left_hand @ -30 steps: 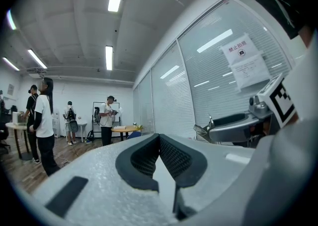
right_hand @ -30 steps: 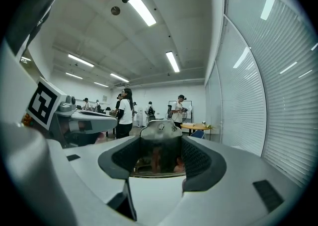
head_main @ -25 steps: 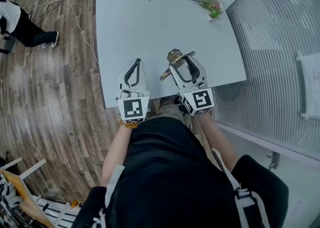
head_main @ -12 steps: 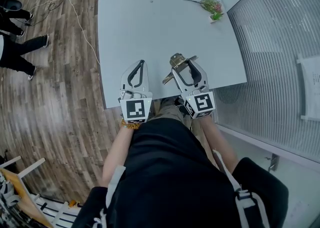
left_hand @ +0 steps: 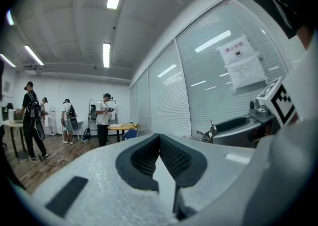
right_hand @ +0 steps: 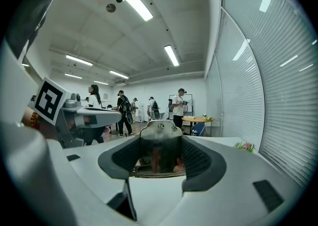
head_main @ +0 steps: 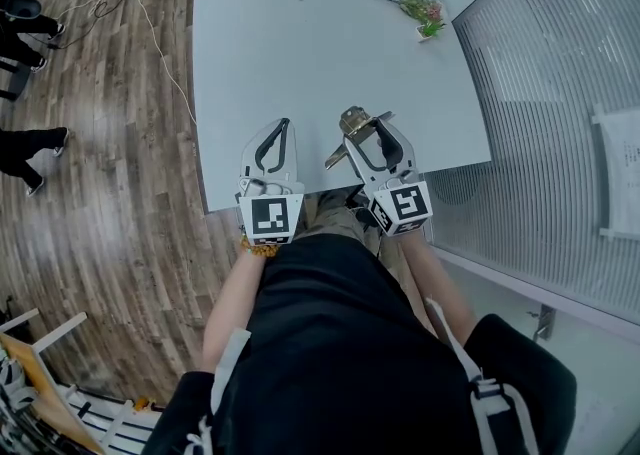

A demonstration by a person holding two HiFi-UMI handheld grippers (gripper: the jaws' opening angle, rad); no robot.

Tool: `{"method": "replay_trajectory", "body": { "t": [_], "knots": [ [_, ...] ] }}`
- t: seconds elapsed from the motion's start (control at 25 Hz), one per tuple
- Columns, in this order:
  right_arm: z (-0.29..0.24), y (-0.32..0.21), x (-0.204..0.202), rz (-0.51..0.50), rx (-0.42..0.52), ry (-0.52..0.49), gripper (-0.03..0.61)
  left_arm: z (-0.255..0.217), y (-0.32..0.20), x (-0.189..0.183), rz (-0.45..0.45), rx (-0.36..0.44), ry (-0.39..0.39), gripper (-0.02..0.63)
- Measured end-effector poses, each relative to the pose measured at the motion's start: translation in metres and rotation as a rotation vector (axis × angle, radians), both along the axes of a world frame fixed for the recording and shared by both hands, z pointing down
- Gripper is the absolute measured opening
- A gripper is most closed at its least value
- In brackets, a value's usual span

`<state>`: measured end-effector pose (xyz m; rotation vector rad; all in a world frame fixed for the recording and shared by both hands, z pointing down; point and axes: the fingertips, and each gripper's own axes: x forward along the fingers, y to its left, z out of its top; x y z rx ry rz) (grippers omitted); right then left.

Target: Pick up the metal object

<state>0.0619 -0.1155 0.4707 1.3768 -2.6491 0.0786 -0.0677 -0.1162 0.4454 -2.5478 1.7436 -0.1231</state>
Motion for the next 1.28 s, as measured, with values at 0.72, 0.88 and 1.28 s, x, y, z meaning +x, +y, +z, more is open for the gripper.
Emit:
{"method": "replay_trajectory", "body": {
  "t": [0.72, 0.88, 1.28],
  "knots": [
    [0.007, 0.004, 0.002, -0.027, -0.009, 0.029, 0.259, 0.001, 0.002, 0.0, -0.005, -0.007, 0.001, 0.005],
    [0.007, 0.006, 0.004, -0.025, -0.01, 0.032, 0.259, 0.0, 0.003, 0.001, -0.005, -0.006, -0.001, 0.005],
    [0.013, 0.007, 0.01, -0.013, -0.028, 0.039, 0.259, 0.002, 0.006, 0.005, -0.003, -0.01, -0.005, 0.005]
  ]
}}
